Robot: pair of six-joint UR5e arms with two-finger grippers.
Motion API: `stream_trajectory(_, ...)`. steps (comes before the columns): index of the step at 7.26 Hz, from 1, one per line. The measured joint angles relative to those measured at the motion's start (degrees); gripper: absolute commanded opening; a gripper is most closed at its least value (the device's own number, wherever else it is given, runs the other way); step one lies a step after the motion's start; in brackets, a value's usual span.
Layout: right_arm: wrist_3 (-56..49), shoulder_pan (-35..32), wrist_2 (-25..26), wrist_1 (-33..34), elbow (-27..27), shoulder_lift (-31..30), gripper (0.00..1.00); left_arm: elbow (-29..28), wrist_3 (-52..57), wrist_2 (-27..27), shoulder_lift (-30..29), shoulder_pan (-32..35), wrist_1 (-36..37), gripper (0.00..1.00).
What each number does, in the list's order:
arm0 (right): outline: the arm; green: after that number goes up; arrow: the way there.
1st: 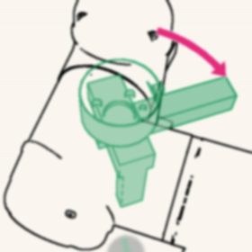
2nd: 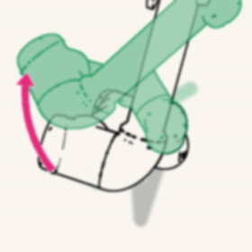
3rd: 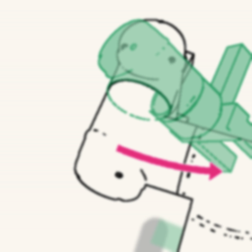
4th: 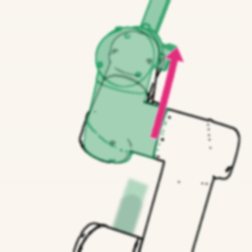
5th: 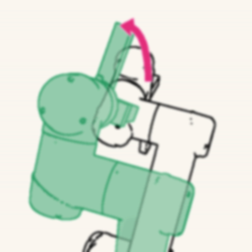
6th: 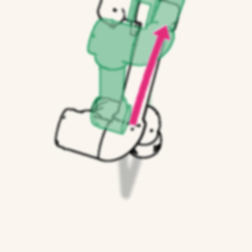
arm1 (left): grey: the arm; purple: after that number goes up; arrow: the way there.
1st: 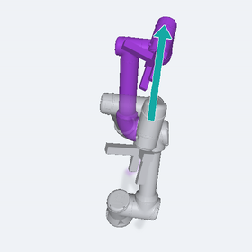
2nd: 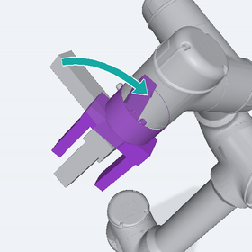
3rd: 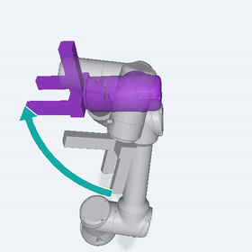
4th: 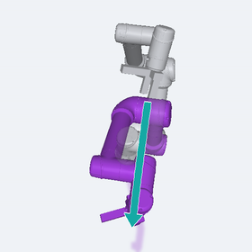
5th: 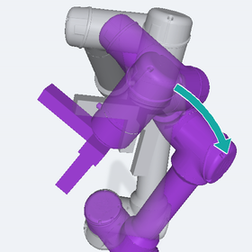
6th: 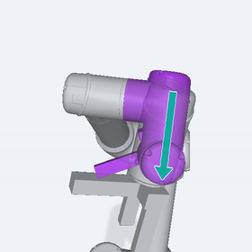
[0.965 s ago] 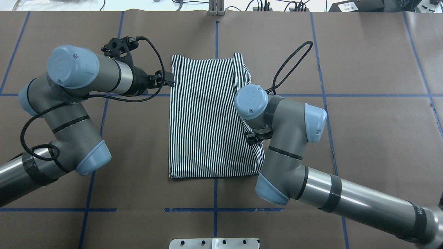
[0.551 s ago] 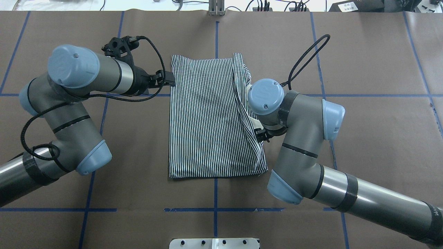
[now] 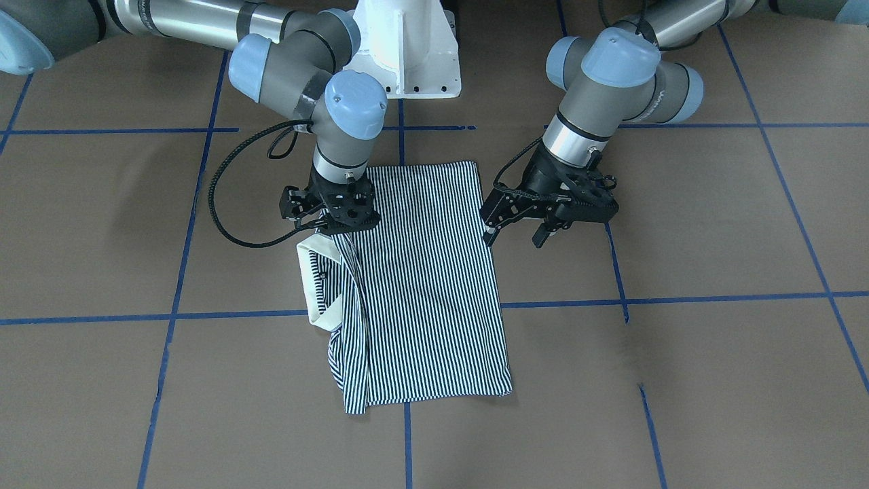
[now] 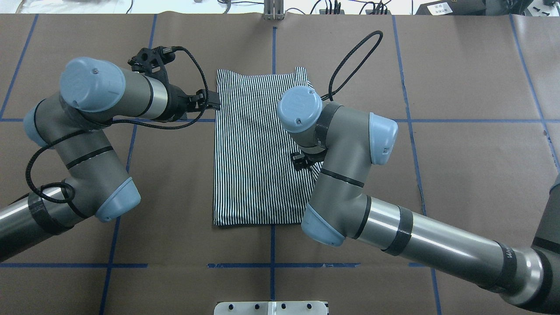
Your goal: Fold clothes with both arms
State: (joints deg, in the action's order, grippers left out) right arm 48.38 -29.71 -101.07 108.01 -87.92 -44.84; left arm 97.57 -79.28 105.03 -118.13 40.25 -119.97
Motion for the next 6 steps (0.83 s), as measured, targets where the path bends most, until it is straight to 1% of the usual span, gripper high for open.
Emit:
stream_trajectory(3, -0.1, 0.1, 0.2, -4.9, 4.2, 0.9, 1.00, 0.3, -0.2, 0.0, -0.3, 0.0, 0.0, 1.00)
stream_trajectory(6, -0.1, 0.1, 0.0, -5.9, 4.9, 0.7, 1.00, 0.2, -0.2, 0.0, -0.2, 0.0, -0.1, 1.00)
